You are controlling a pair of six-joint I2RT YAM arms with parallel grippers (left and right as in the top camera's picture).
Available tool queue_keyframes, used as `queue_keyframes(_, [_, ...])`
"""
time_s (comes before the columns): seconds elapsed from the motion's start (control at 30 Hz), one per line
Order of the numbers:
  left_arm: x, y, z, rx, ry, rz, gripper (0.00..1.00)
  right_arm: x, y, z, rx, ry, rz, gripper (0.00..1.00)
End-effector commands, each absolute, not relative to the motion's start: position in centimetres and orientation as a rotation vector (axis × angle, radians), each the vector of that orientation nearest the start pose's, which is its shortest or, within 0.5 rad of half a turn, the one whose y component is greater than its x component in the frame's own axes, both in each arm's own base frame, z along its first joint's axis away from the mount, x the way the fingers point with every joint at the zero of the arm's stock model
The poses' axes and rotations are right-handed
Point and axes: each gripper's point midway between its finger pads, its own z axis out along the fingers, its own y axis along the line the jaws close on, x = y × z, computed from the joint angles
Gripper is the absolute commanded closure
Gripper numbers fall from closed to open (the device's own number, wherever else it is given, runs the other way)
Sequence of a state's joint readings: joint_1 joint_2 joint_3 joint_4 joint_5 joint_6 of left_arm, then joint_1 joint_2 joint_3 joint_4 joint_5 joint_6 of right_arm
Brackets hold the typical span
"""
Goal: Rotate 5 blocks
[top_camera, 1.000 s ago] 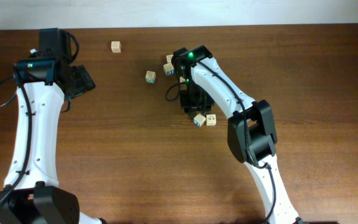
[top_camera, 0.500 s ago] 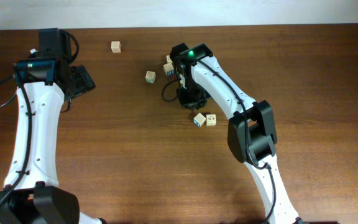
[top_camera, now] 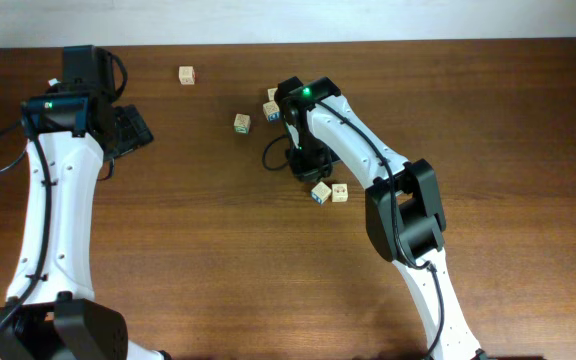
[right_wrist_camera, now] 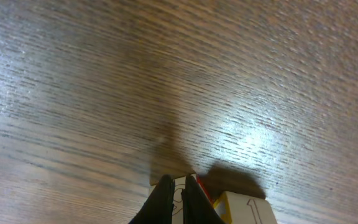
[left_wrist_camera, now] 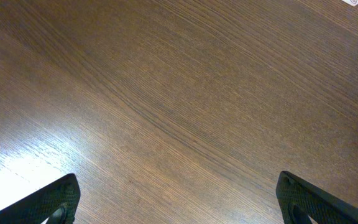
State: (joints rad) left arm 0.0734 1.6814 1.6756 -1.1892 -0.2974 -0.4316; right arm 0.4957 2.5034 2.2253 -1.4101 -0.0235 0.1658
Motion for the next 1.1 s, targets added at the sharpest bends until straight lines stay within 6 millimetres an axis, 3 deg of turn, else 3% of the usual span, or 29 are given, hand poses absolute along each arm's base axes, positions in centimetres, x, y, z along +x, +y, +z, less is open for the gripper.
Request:
queue_keyframes(0.0, [37.9, 8.2, 21.8, -0.769, 2.576, 0.326, 0.01, 39.7, 21.4, 1.8, -0.337, 3.253, -0.06, 0.92])
queue_keyframes(0.23, [37.9, 8.2, 21.8, -0.769, 2.576, 0.326, 0.01, 38.7, 20.5, 2.0, -0.201, 3.31, -0.104, 0.92])
queue_keyframes(0.5, [37.9, 8.2, 21.8, -0.769, 2.576, 0.326, 0.01, 40.2, 21.1, 2.8, -0.191, 3.252, -0.052, 0.92])
queue_keyframes(0.7, [37.9, 8.2, 21.8, -0.769, 2.576, 0.326, 0.01, 40.4, 22.7, 7.1, -0.202, 3.232, 0.099, 0.95])
queue_keyframes(0.83, [37.9, 8.2, 21.8, -0.769, 2.576, 0.326, 0.01, 40.2, 23.3, 12.0, -0.228, 3.148, 0.147, 0.95])
queue_keyframes(0.97, [37.9, 8.2, 21.8, -0.769, 2.576, 0.326, 0.01, 38.4, 23.0, 17.4, -0.28, 3.05, 0.083, 0.95])
queue_keyframes(1.07, [37.9, 8.2, 21.8, -0.769, 2.576, 0.326, 0.01, 36.9, 23.6, 18.4, -0.327, 3.036, 0.052, 0.96])
